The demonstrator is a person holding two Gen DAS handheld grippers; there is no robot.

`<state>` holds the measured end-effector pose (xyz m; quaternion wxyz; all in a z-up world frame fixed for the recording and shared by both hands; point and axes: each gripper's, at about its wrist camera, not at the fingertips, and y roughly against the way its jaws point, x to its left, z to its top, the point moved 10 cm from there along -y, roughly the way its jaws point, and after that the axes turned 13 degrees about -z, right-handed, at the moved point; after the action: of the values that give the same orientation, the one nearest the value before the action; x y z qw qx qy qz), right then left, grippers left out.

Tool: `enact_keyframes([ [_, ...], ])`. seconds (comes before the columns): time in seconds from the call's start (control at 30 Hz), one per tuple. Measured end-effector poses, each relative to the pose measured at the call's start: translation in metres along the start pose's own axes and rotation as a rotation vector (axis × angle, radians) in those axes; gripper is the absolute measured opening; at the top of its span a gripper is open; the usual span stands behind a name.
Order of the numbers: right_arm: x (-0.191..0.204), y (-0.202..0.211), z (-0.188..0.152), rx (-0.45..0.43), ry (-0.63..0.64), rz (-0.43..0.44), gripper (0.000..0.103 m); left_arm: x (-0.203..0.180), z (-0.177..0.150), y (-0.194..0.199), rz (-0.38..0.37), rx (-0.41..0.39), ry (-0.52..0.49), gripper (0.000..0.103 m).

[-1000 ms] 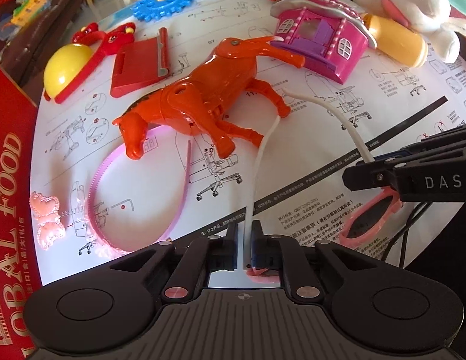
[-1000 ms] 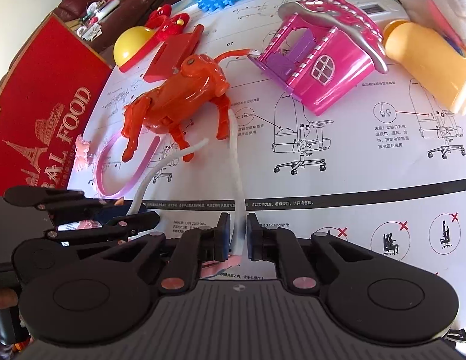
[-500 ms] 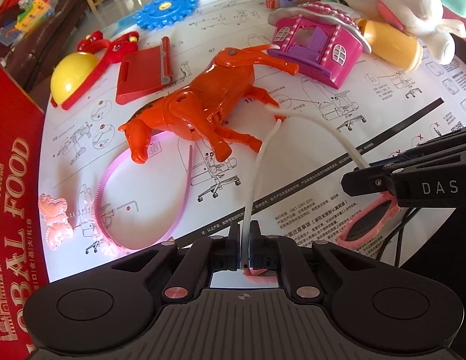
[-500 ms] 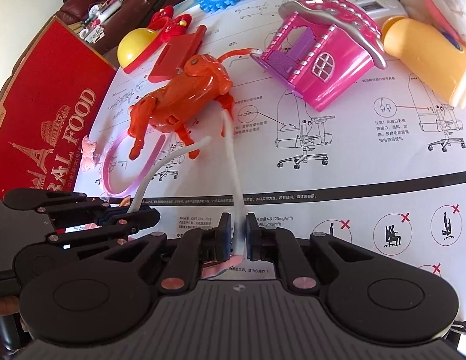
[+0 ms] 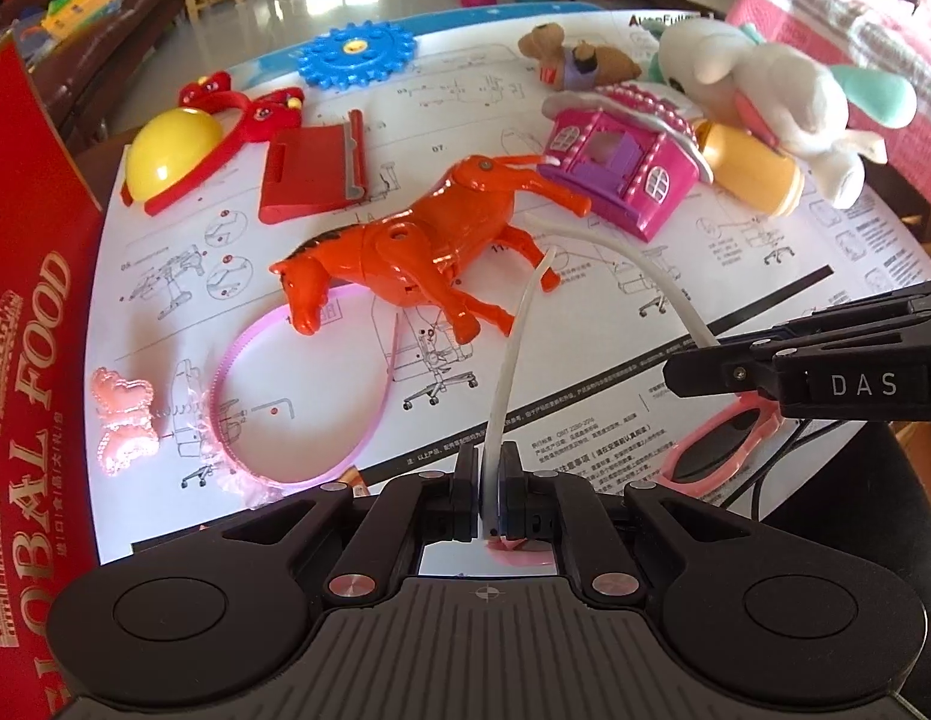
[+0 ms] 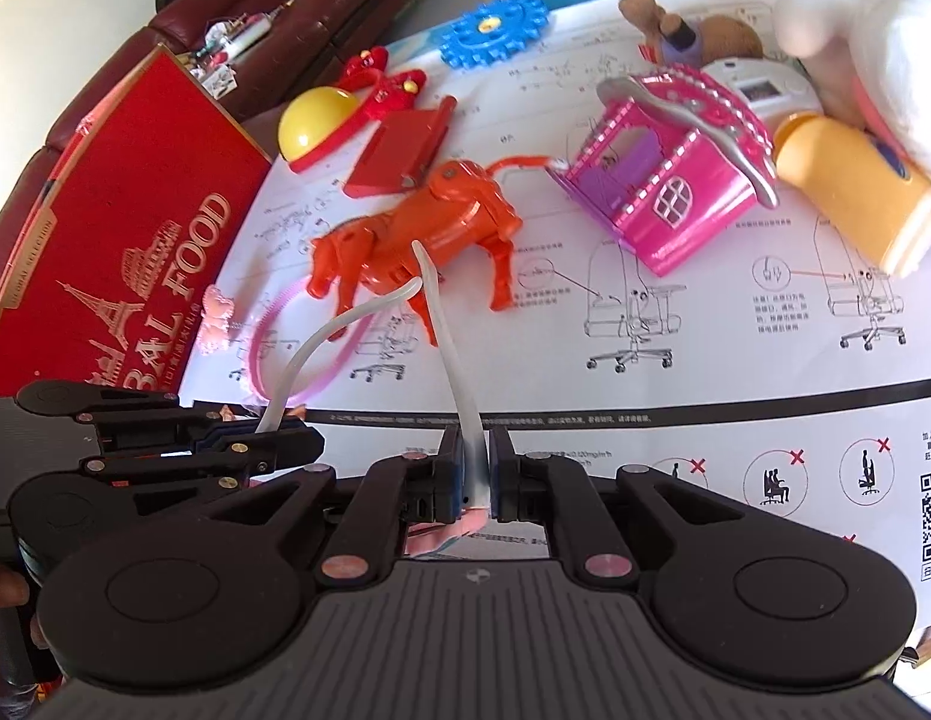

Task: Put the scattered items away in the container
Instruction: 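Lift the pink sunglasses by the strap with both grippers toward the red box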

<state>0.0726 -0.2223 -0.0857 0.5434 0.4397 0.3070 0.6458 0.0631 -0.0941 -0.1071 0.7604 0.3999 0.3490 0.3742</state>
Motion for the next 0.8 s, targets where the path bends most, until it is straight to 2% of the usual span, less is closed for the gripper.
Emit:
enact_keyframes([
  [0.43, 0.033, 0.038, 0.038, -0.109, 0.090, 0.005, 0.010, 0.009, 0.023, 0.051, 0.024, -0.125, -0.007, 0.002],
  [0.6, 0.061, 0.052, 0.061, -0.149, 0.147, 0.030, 0.010, 0.027, 0.035, 0.087, 0.044, -0.210, 0.022, 0.002],
  [0.7, 0.090, 0.063, 0.079, -0.187, 0.198, 0.056, 0.010, 0.047, 0.043, 0.120, 0.085, -0.283, 0.055, 0.002],
  [0.8, 0.130, 0.075, 0.098, -0.235, 0.275, 0.088, 0.010, 0.070, 0.047, 0.157, 0.164, -0.363, 0.091, 0.002],
])
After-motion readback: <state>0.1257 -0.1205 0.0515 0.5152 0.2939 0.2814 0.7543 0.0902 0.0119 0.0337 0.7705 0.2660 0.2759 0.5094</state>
